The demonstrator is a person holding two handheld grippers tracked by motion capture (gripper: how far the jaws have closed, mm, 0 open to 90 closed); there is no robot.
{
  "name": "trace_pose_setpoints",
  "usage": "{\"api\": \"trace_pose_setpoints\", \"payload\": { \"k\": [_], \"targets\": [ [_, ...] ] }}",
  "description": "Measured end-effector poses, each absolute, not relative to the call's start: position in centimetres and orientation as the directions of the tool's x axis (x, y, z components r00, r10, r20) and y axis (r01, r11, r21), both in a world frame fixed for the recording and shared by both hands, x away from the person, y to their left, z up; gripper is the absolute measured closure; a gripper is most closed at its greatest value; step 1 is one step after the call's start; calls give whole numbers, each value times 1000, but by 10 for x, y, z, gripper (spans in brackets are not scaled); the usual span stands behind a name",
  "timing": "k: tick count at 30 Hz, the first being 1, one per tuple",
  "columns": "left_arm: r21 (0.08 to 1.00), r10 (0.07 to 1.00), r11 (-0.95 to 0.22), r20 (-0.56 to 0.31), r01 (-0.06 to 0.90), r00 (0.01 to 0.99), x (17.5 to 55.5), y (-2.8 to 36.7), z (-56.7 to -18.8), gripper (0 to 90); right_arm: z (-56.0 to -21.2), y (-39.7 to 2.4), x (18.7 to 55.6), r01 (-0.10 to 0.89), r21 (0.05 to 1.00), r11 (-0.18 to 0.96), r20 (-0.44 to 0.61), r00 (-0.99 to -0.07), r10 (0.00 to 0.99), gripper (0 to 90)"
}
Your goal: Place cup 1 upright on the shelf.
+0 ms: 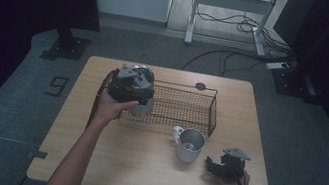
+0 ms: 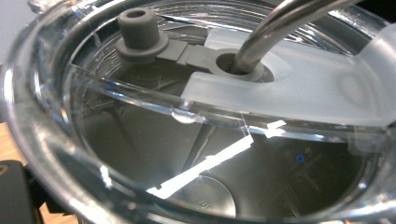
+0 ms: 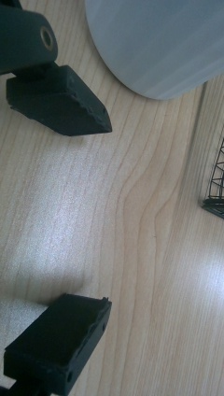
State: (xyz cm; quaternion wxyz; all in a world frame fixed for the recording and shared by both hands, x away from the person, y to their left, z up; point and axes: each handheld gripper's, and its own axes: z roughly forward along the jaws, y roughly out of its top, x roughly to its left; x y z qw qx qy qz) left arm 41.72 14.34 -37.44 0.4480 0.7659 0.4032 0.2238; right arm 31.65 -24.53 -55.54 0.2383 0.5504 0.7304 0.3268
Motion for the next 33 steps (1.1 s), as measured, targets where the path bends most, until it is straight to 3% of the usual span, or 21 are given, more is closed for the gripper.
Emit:
{"api": "trace_pose_setpoints", "payload": {
  "k": [33],
  "targets": [
    [857,822,-281,-17,432,569,450,135,-373,40,-555,-246,316,649,740,179,13,-279,960,129]
  ]
}}
